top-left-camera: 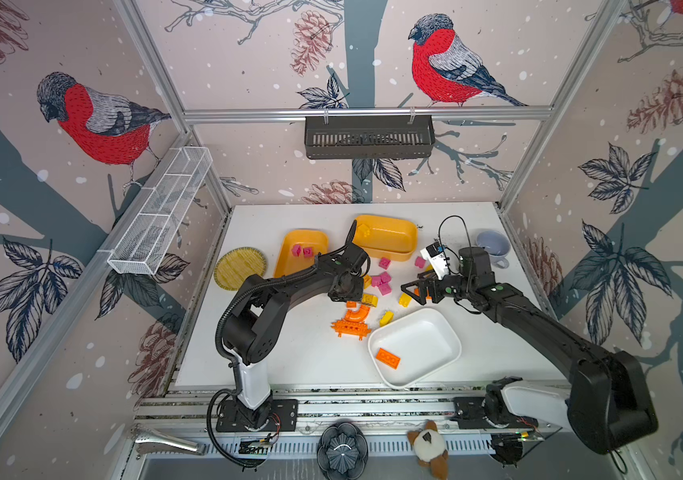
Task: Sort the legos into containers by color
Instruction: 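Move the left gripper back over the orange bricks in the pile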
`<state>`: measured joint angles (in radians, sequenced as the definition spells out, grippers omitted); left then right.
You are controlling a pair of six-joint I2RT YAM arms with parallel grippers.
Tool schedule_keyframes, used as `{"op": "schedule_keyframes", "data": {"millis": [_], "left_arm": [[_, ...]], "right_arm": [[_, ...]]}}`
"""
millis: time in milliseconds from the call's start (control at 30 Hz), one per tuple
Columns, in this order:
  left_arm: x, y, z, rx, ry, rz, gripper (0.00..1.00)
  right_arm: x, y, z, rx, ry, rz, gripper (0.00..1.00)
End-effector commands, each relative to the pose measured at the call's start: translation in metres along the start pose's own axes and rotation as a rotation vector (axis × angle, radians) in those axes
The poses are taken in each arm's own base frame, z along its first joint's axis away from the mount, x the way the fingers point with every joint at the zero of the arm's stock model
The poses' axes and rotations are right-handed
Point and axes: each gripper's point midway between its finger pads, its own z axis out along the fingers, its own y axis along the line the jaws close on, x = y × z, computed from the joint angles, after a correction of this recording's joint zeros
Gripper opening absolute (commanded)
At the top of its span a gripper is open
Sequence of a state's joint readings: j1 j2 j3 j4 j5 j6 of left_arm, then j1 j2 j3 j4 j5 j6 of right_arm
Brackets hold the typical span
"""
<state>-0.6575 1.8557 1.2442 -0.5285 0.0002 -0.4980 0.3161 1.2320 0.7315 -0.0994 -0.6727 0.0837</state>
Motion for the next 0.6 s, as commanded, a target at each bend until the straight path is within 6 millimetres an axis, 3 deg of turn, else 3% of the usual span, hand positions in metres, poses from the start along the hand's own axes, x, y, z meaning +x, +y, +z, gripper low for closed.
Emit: {"op": "schedule_keyframes", "data": {"millis": [0, 300, 567], "left_arm": [[-0.006, 0.002, 0.004, -0.005, -0.016, -0.003, 0.5], [0.0, -0.002, 0.023, 0.01, 0.026, -0.01, 0.49], [0.016, 0.014, 0.028, -0.101, 0.054, 0.005, 0.46]], "right_arm": [[-0.002, 0.0, 0.001, -0.002, -0.012, -0.006, 0.99], [0.003, 0.0, 0.002, 0.003, -0.006, -0.003, 0.99], [-0.001, -0.001, 0.001, 0.013, -0.015, -0.011, 0.99]]}}
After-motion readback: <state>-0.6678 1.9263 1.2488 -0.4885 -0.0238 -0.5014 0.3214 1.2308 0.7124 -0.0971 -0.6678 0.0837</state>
